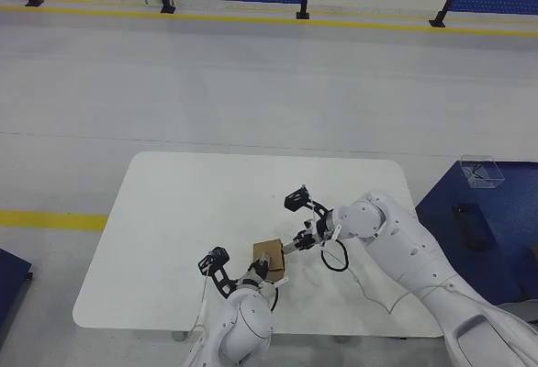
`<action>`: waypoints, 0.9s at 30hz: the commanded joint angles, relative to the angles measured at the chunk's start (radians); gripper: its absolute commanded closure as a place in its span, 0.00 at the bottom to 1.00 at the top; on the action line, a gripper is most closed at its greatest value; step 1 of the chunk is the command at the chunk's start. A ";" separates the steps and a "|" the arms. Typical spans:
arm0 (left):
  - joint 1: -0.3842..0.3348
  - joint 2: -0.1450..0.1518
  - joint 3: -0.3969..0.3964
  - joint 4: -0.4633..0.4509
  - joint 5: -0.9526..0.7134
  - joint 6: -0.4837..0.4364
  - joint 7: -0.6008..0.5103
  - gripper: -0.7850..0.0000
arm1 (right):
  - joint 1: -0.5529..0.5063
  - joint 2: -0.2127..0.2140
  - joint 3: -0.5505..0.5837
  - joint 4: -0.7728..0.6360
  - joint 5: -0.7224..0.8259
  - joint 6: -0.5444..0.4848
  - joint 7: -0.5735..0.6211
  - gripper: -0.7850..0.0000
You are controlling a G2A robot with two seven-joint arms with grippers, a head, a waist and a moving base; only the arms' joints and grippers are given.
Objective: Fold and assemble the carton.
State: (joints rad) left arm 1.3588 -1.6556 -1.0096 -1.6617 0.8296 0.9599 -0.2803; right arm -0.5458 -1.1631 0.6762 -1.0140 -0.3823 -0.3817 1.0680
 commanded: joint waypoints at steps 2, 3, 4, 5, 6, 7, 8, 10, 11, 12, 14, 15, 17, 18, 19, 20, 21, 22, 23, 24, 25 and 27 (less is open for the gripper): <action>-0.002 0.000 -0.002 0.004 0.000 0.000 -0.001 0.00 | 0.005 -0.007 -0.008 0.012 -0.003 0.002 0.000 0.00; -0.002 0.000 -0.001 0.006 0.001 -0.001 -0.002 0.00 | 0.007 -0.009 -0.010 0.016 -0.004 0.002 0.000 0.00; -0.003 0.000 -0.001 0.007 0.001 -0.001 -0.002 0.00 | 0.008 -0.011 -0.011 0.019 -0.002 0.002 0.000 0.00; -0.003 0.000 0.000 0.008 0.001 -0.002 -0.004 0.00 | 0.010 -0.013 -0.012 0.022 -0.002 0.003 0.000 0.00; -0.004 0.000 -0.001 0.009 0.001 -0.002 -0.005 0.00 | 0.011 -0.015 -0.013 0.025 -0.002 0.002 0.000 0.00; -0.004 0.000 0.000 0.011 0.003 -0.003 -0.006 0.00 | 0.013 -0.016 -0.015 0.028 -0.003 0.002 0.002 0.00; -0.005 0.000 -0.001 0.012 0.003 -0.002 -0.007 0.00 | 0.014 -0.018 -0.015 0.031 -0.004 0.003 0.003 0.00; -0.005 0.000 -0.002 0.014 0.004 -0.002 -0.008 0.00 | 0.017 -0.021 -0.016 0.036 -0.003 0.005 0.004 0.00; -0.006 0.000 -0.002 0.014 0.004 -0.001 -0.008 0.00 | 0.018 -0.022 -0.017 0.039 -0.004 0.007 0.005 0.00; -0.006 0.000 -0.002 0.015 0.004 -0.001 -0.011 0.00 | 0.019 -0.024 -0.017 0.040 -0.004 0.007 0.005 0.00; -0.007 0.000 -0.003 0.016 0.005 -0.002 -0.013 0.00 | 0.020 -0.026 -0.019 0.043 -0.005 0.010 0.005 0.00; -0.007 0.000 -0.004 0.017 0.005 -0.003 -0.013 0.00 | 0.020 -0.028 -0.020 0.045 -0.005 0.010 0.006 0.00; -0.008 0.000 -0.007 0.020 0.007 -0.002 -0.013 0.00 | 0.022 -0.031 -0.021 0.050 -0.005 0.012 0.007 0.00; -0.008 0.000 -0.008 0.021 0.007 -0.002 -0.014 0.00 | 0.023 -0.032 -0.021 0.049 -0.004 0.013 0.007 0.00; -0.009 0.000 -0.008 0.024 0.009 -0.001 -0.013 0.00 | 0.024 -0.033 -0.018 0.047 0.000 0.011 0.005 0.00; -0.010 0.000 -0.008 0.027 0.011 0.001 -0.012 0.00 | 0.025 -0.033 -0.014 0.048 0.004 0.008 0.006 0.00; -0.011 0.000 -0.007 0.029 0.013 0.001 -0.011 0.00 | 0.027 -0.032 -0.010 0.048 0.007 0.004 0.008 0.00; -0.011 0.000 -0.005 0.032 0.014 0.001 -0.011 0.00 | 0.028 -0.030 -0.005 0.046 0.007 0.003 0.010 0.00; -0.011 -0.001 -0.003 0.034 0.016 0.002 -0.011 0.00 | 0.028 -0.029 0.000 0.042 0.007 0.001 0.011 0.00; -0.011 -0.001 -0.002 0.035 0.018 0.003 -0.011 0.00 | 0.028 -0.027 0.005 0.036 0.007 0.000 0.012 0.00; -0.012 -0.001 -0.001 0.036 0.020 0.004 -0.011 0.00 | 0.026 -0.025 0.010 0.029 0.008 0.001 0.015 0.00; -0.012 -0.001 0.000 0.036 0.023 0.008 -0.011 0.00 | 0.020 -0.021 0.020 0.015 0.008 0.001 0.015 0.00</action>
State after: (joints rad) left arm 1.3467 -1.6565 -1.0100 -1.6258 0.8510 0.9652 -0.2917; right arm -0.5220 -1.1860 0.6912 -0.9914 -0.3749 -0.3811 1.0830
